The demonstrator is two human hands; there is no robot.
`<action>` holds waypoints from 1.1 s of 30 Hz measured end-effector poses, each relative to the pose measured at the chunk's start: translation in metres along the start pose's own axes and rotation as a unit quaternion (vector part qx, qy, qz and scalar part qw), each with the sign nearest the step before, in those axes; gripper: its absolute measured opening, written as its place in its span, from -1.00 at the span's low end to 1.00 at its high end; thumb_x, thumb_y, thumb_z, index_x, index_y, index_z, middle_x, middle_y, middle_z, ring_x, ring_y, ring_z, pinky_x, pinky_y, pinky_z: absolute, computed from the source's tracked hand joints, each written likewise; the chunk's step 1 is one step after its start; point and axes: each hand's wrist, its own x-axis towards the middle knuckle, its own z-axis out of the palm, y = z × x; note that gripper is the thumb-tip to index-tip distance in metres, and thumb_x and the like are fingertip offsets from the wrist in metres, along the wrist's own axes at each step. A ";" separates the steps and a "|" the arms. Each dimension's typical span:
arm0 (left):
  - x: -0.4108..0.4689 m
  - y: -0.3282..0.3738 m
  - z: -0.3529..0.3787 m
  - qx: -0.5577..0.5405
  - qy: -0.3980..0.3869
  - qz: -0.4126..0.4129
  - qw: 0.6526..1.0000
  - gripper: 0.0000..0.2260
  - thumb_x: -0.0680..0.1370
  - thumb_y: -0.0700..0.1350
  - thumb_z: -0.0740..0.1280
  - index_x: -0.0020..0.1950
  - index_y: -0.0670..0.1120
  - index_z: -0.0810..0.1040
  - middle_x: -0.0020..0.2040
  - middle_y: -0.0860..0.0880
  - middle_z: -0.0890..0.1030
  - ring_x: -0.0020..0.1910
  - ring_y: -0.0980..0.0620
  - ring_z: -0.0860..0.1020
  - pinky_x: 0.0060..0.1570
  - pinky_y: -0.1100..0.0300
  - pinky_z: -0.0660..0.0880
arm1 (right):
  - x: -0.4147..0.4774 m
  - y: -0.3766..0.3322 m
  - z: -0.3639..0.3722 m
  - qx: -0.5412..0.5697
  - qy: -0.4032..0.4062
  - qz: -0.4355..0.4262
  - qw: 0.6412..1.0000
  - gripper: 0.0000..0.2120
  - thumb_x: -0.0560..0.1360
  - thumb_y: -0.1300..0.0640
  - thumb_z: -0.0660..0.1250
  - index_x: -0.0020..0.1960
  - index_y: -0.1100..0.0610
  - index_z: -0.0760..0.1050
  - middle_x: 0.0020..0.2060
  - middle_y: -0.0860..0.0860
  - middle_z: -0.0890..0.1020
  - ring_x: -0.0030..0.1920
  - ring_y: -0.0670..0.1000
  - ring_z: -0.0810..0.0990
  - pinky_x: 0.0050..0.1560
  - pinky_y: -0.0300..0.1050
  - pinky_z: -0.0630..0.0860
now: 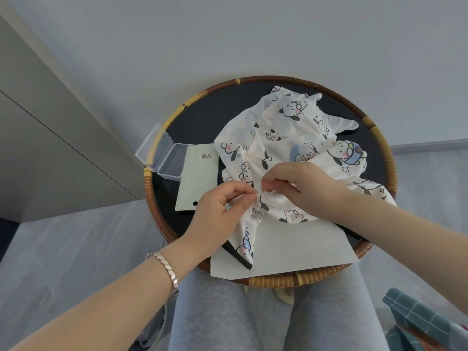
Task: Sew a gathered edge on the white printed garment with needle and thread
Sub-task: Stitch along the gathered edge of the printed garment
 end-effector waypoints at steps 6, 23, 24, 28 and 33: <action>0.004 -0.003 0.002 -0.012 -0.015 -0.005 1.000 -0.76 0.46 -0.26 0.38 -0.20 0.10 0.57 -0.30 0.24 0.64 -0.20 0.29 0.57 -0.09 0.44 0.45 | -0.004 -0.001 0.004 0.032 -0.012 0.028 0.999 -0.84 0.51 0.34 0.23 -0.04 0.23 0.59 -0.27 -0.25 0.49 -0.19 -0.40 0.48 -0.15 -0.53 0.35; 0.009 -0.003 0.015 -0.107 0.000 -0.051 0.993 -0.87 0.41 -0.27 0.43 -0.20 -0.03 0.60 -0.30 0.08 0.67 -0.23 0.12 0.62 -0.13 0.28 0.55 | -0.010 0.000 0.014 0.192 0.017 0.141 0.971 -0.72 0.53 0.28 0.25 -0.18 -0.10 0.50 -0.24 -0.17 0.58 -0.27 -0.22 0.50 -0.21 -0.45 0.41; 0.008 -0.002 0.016 -0.107 0.005 -0.051 0.993 -0.87 0.42 -0.26 0.43 -0.20 -0.03 0.60 -0.32 0.10 0.66 -0.25 0.17 0.61 -0.17 0.34 0.52 | -0.011 0.000 0.014 0.192 0.021 0.142 0.971 -0.71 0.53 0.27 0.25 -0.17 -0.11 0.50 -0.21 -0.16 0.58 -0.25 -0.21 0.50 -0.21 -0.44 0.41; 0.008 0.001 0.019 -0.116 0.021 -0.053 0.992 -0.88 0.42 -0.25 0.42 -0.20 -0.03 0.59 -0.37 0.15 0.64 -0.31 0.25 0.58 -0.23 0.42 0.48 | -0.011 0.002 0.015 0.191 0.047 0.146 0.969 -0.69 0.50 0.29 0.29 -0.19 -0.13 0.51 -0.14 -0.14 0.57 -0.12 -0.20 0.52 -0.08 -0.40 0.43; 0.012 0.004 0.023 -0.116 0.045 -0.070 0.990 -0.89 0.43 -0.24 0.42 -0.20 -0.03 0.59 -0.34 0.10 0.65 -0.28 0.19 0.61 -0.21 0.37 0.52 | -0.013 -0.004 0.018 0.250 0.091 0.188 0.945 -0.74 0.49 0.30 0.31 -0.17 -0.06 0.59 -0.21 0.00 0.67 -0.20 -0.13 0.59 -0.11 -0.32 0.50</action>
